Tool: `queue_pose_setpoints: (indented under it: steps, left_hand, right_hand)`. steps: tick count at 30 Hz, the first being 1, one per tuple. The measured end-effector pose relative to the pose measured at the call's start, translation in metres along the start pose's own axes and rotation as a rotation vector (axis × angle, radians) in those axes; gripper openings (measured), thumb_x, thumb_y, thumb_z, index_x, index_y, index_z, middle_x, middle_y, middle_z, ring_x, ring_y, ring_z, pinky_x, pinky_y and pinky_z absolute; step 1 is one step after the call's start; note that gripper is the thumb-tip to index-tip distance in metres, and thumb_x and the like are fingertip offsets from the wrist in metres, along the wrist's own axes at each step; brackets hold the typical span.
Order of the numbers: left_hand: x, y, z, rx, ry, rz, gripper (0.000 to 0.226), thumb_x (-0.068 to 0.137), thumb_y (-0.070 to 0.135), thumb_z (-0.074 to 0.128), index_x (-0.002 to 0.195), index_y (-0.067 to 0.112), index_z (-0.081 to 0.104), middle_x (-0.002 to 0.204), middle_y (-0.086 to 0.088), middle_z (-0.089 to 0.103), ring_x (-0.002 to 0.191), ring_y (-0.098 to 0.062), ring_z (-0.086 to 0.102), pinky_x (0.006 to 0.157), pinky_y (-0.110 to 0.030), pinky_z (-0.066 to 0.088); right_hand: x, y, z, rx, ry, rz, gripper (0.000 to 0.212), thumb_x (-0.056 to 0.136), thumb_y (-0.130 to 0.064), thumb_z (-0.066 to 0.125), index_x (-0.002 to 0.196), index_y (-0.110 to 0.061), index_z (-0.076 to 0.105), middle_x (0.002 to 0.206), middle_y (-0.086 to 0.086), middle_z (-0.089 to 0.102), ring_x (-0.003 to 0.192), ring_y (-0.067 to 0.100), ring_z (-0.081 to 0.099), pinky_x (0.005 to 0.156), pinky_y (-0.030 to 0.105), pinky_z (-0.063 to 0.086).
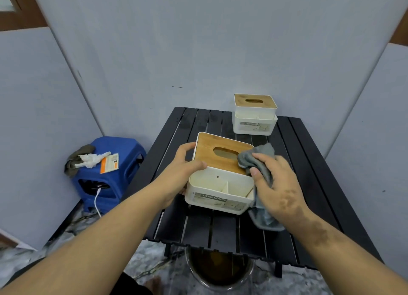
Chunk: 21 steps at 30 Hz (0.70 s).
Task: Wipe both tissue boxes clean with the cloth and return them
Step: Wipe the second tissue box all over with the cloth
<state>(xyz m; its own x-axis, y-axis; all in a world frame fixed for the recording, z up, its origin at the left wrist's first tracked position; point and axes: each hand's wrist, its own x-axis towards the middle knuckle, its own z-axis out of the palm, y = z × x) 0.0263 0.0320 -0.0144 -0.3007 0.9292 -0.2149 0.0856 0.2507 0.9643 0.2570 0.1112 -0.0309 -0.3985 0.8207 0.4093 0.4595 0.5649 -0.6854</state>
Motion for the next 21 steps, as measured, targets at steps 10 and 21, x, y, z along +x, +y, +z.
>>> queue_pose_setpoints:
  steps: [10,21]
  left_hand:
    - [-0.001,0.002,0.010,-0.020,0.036,-0.019,0.059,0.080,0.043,0.070,0.131,0.053,0.042,0.092,0.004,0.077,0.070,-0.010,0.072,0.057,-0.030,0.050]
    - [0.002,0.002,0.010,0.014,0.063,-0.044,0.063,0.080,0.039,0.067,0.132,0.057,0.037,0.126,-0.009,0.062,0.101,-0.026,0.069,0.064,-0.033,0.053]
  right_hand:
    - [0.010,-0.024,0.014,-0.568,-0.150,-0.684,0.030,0.077,-0.026,0.078,0.106,-0.035,0.072,0.106,0.005,0.058,0.089,0.027,0.052,0.063,0.036,0.041]
    - [-0.001,-0.019,0.003,-0.400,-0.002,-0.617,0.030,0.078,-0.010,0.074,0.106,-0.020,0.075,0.101,0.013,0.060,0.083,0.029,0.054,0.060,0.035,0.047]
